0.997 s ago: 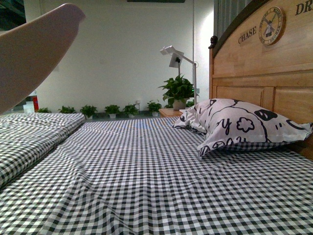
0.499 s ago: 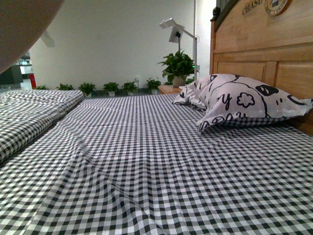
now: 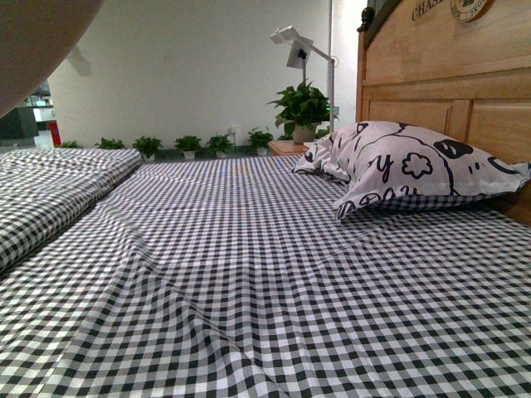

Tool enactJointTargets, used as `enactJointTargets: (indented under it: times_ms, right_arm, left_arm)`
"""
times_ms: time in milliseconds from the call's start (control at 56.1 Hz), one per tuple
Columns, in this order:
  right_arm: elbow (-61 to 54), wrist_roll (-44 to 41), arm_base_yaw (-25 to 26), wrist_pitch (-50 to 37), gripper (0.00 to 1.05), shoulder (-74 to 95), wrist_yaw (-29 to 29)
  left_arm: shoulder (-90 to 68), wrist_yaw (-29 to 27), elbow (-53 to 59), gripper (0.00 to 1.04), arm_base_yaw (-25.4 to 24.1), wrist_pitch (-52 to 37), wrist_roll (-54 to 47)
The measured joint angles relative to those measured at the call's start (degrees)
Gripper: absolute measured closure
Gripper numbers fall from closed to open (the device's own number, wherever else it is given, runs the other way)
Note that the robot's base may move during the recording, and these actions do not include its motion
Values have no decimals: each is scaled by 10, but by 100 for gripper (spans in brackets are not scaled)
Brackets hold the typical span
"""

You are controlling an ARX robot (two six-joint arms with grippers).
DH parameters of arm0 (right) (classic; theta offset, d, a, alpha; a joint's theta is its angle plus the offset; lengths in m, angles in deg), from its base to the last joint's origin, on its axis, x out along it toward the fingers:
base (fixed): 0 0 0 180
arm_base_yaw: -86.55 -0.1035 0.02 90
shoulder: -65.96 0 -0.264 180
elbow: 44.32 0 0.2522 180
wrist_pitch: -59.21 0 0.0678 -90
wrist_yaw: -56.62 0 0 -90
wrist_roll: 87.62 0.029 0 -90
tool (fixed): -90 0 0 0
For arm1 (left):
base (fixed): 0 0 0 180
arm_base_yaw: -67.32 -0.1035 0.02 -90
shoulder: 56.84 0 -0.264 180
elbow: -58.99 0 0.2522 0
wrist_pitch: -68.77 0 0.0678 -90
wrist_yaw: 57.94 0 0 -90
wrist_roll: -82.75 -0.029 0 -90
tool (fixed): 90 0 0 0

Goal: Clean up trash

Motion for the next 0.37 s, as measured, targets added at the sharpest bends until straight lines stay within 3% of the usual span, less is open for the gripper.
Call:
enactJointTargets:
  times_ms: [374]
  right_arm:
    - [0,0,0,0,86,0,0]
  left_arm:
    - [0,0,0,77,0,0,0]
